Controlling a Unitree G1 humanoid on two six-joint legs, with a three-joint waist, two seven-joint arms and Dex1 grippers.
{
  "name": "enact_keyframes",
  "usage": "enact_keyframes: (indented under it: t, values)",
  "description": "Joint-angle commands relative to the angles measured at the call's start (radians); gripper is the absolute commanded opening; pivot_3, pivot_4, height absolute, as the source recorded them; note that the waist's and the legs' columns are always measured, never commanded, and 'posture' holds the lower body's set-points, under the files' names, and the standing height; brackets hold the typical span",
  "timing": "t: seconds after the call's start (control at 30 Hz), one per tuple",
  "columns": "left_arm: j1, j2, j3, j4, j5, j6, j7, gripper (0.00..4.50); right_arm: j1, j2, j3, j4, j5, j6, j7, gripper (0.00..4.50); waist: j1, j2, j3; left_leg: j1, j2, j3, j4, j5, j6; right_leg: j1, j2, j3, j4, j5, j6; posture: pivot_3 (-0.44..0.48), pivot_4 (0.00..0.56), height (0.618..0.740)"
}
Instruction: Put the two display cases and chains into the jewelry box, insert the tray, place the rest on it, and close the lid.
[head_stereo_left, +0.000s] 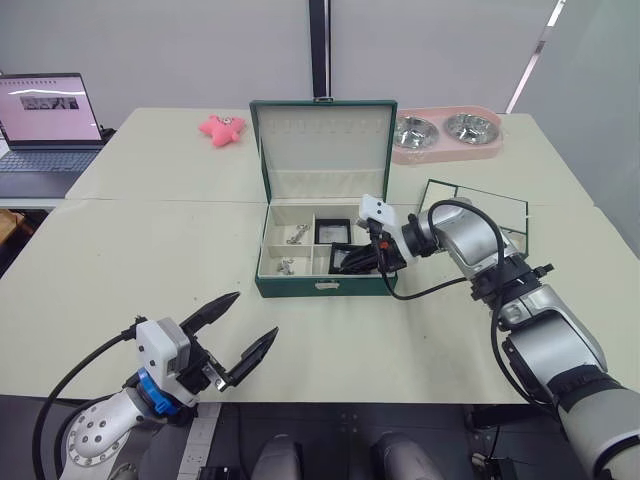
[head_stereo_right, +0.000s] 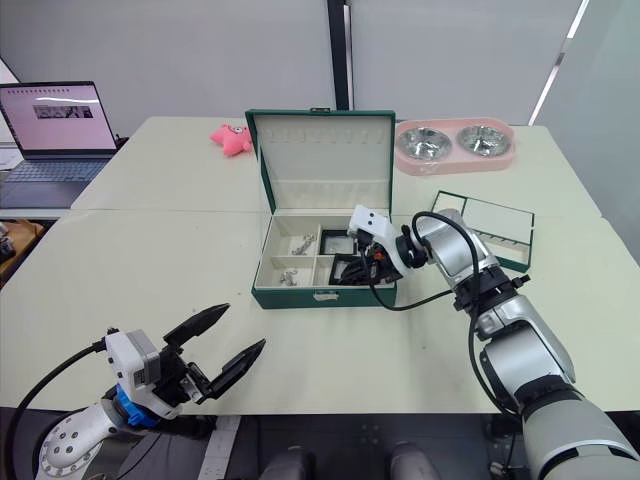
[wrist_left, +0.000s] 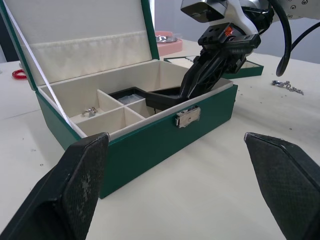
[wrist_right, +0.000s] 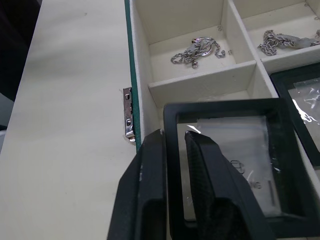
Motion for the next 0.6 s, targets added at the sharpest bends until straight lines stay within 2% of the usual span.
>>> enact_keyframes:
  t: [0.03,0.23,0.33,0.47,0.6]
  values:
    - [0.005,0.006,-0.003,-0.043,-0.005,0.001,0.002,4.50,-0.032,0.010,-0.051,-0.004,0.021,-0.011,-0.007,1.87,0.000,0.000,0.000,0.000,0.000,0.000,0.000,0.000,0.000,0.000,0.000,0.000,0.000,0.000,0.000,0.000,0.150,0.740]
    - [-0.013,0.016,-0.003,-0.031,-0.005,0.010,-0.006,4.50,-0.034,0.009,-0.120,-0.014,0.056,-0.020,-0.022,3.53,0.000,0.000,0.000,0.000,0.000,0.000,0.000,0.000,0.000,0.000,0.000,0.000,0.000,0.000,0.000,0.000,0.150,0.740]
    - [-0.013,0.061,-0.006,-0.033,-0.014,0.073,-0.019,4.50,-0.017,0.004,-0.184,-0.042,0.095,-0.013,-0.038,4.44,0.000,0.000,0.000,0.000,0.000,0.000,0.000,0.000,0.000,0.000,0.000,0.000,0.000,0.000,0.000,0.000,0.150,0.740]
    - [-0.018,0.096,0.004,-0.031,-0.045,0.144,-0.020,4.50,0.018,-0.016,-0.237,-0.083,0.121,-0.026,-0.060,4.44,0.000,0.000,0.000,0.000,0.000,0.000,0.000,0.000,0.000,0.000,0.000,0.000,0.000,0.000,0.000,0.000,0.150,0.740]
    - [-0.047,0.107,0.039,0.018,-0.075,0.189,-0.026,4.50,0.170,-0.092,-0.360,-0.202,0.173,-0.100,-0.096,4.44,0.008,0.000,0.000,-0.001,0.000,-0.001,0.000,0.000,0.000,0.000,0.000,-0.001,-0.001,0.000,0.000,0.000,0.150,0.740]
